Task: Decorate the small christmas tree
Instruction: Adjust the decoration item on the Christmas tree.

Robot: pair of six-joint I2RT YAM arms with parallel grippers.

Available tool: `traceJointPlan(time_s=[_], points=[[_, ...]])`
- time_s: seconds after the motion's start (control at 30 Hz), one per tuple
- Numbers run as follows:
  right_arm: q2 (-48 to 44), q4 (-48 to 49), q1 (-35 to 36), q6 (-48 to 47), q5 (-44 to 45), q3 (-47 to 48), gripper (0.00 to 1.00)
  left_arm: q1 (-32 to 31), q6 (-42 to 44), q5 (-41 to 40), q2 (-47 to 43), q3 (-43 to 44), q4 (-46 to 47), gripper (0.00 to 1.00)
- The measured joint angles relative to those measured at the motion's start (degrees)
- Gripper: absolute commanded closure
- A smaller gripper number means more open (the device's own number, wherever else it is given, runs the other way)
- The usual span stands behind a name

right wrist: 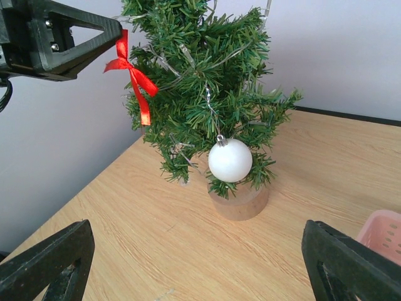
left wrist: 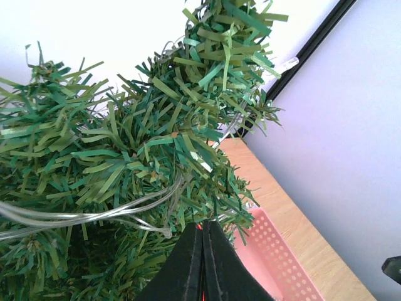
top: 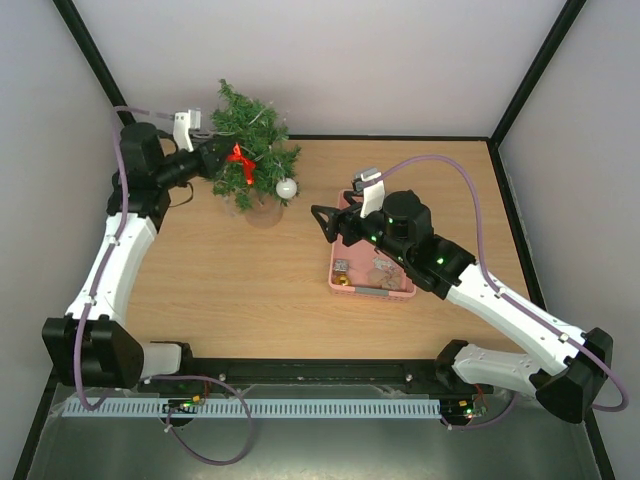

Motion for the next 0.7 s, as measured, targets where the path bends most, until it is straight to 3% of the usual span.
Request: traceJointPlan(time_s=[0.7], points=[[0.11,0.02,0.0,0.04,-0.02,0.0,0.12,6.03,-13.53,7.5,-1.6,-10.12,27.63,0.98]])
